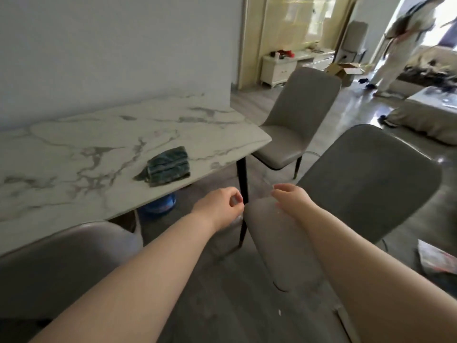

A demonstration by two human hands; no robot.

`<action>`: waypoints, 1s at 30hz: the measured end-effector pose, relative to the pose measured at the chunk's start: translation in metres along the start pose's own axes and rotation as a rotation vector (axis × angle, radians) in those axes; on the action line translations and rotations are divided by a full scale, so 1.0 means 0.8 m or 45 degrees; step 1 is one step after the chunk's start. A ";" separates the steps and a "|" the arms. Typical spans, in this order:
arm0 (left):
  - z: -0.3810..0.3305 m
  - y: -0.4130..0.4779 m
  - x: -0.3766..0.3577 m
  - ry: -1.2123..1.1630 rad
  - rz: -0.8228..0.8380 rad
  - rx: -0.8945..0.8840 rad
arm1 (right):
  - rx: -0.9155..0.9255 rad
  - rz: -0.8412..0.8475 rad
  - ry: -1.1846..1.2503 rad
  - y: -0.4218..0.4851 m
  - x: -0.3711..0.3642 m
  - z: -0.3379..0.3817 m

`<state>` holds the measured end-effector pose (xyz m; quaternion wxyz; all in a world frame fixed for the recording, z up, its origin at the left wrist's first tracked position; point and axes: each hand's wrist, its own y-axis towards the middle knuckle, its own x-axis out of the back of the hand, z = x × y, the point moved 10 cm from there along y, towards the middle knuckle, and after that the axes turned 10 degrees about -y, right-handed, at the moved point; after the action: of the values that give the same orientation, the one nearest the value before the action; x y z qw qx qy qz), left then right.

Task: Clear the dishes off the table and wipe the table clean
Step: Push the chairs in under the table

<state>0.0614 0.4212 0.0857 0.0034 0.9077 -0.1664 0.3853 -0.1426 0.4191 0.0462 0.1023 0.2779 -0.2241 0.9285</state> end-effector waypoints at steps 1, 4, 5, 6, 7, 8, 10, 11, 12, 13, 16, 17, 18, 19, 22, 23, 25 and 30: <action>-0.028 0.022 -0.035 0.011 0.044 -0.005 | -0.006 -0.065 -0.028 0.019 0.049 -0.026; -0.090 0.077 -0.136 -0.003 0.181 0.036 | -0.001 -0.260 -0.199 0.063 0.184 -0.087; -0.123 0.103 -0.182 -0.013 0.221 0.054 | -0.021 -0.320 -0.253 0.083 0.245 -0.114; -0.146 0.121 -0.215 -0.015 0.257 0.079 | -0.035 -0.381 -0.291 0.101 0.293 -0.135; -0.166 0.137 -0.246 -0.018 0.294 0.100 | -0.060 -0.436 -0.325 0.116 0.338 -0.155; -0.189 0.154 -0.279 0.008 0.328 0.110 | -0.088 -0.501 -0.368 0.131 0.386 -0.175; -0.224 0.183 -0.329 0.051 0.373 0.136 | -0.122 -0.622 -0.444 0.159 0.465 -0.204; -0.241 0.196 -0.352 0.062 0.396 0.138 | -0.146 -0.679 -0.479 0.174 0.501 -0.217; -0.256 0.210 -0.375 0.071 0.410 0.141 | -0.187 -0.711 -0.512 0.188 0.532 -0.230; -0.272 0.223 -0.396 0.092 0.430 0.141 | -0.223 -0.699 -0.538 0.208 0.557 -0.244; -0.314 0.254 -0.449 0.169 0.510 0.132 | -0.309 -0.474 -0.311 0.267 0.583 -0.293; -0.321 0.261 -0.457 0.187 0.522 0.124 | -0.308 -0.381 -0.186 0.284 0.576 -0.302; -0.328 0.269 -0.465 0.187 0.527 0.122 | -0.321 -0.285 -0.069 0.293 0.566 -0.309; -0.333 0.277 -0.471 0.161 0.525 0.121 | -0.304 -0.179 0.000 0.309 0.553 -0.316; -0.344 0.299 -0.485 0.079 0.486 0.143 | -0.270 -0.084 0.029 0.335 0.527 -0.326; -0.347 0.304 -0.486 0.055 0.462 0.139 | -0.239 -0.130 -0.064 0.342 0.527 -0.326; -0.354 0.308 -0.492 -0.026 0.432 0.121 | -0.216 -0.199 -0.252 0.333 0.529 -0.321; -0.378 0.292 -0.522 -0.330 0.517 0.100 | -0.115 -0.050 -0.139 0.281 0.496 -0.278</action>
<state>-0.4910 0.3659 -0.0228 -0.1310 0.8969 -0.3294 0.2646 -0.6450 0.3523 0.0227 0.1208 0.3274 -0.2656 0.8987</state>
